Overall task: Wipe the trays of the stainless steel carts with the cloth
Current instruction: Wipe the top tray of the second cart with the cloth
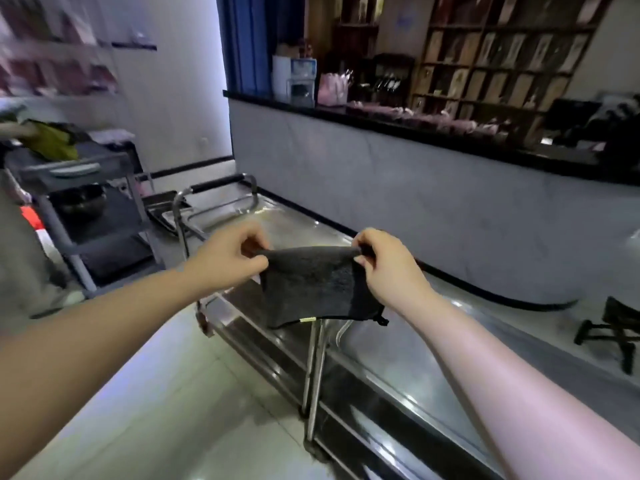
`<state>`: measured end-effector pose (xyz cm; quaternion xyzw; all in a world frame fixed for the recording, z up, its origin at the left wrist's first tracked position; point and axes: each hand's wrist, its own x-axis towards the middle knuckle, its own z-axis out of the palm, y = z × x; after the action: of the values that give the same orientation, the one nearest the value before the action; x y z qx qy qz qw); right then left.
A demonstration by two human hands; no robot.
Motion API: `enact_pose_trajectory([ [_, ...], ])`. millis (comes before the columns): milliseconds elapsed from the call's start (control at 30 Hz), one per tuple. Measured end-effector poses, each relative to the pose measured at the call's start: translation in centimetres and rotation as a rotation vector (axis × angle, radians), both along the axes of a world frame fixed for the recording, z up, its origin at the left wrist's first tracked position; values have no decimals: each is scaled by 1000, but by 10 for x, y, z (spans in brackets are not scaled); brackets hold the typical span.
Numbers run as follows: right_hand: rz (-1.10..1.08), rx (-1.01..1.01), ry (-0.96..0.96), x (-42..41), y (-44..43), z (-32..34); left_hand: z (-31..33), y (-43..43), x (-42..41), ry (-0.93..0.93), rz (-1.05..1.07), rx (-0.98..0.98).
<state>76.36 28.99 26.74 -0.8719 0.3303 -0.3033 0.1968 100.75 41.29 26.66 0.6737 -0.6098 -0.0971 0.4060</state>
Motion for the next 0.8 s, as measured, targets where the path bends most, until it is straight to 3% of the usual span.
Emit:
enact_pose_trajectory([
  [167,23,-160,-63,11,-13,110,104,-2,3,-15,123,-213],
  [333,35,-297,-103,37,-23,187,163,-15,17,15,249,-372],
  [633,-111,-336,-187,119,-33,193,179,-54,96,-79,189,-432],
  [800,-227,-336,-117,182,-48,191,173,-86,163,-179,175,-389],
])
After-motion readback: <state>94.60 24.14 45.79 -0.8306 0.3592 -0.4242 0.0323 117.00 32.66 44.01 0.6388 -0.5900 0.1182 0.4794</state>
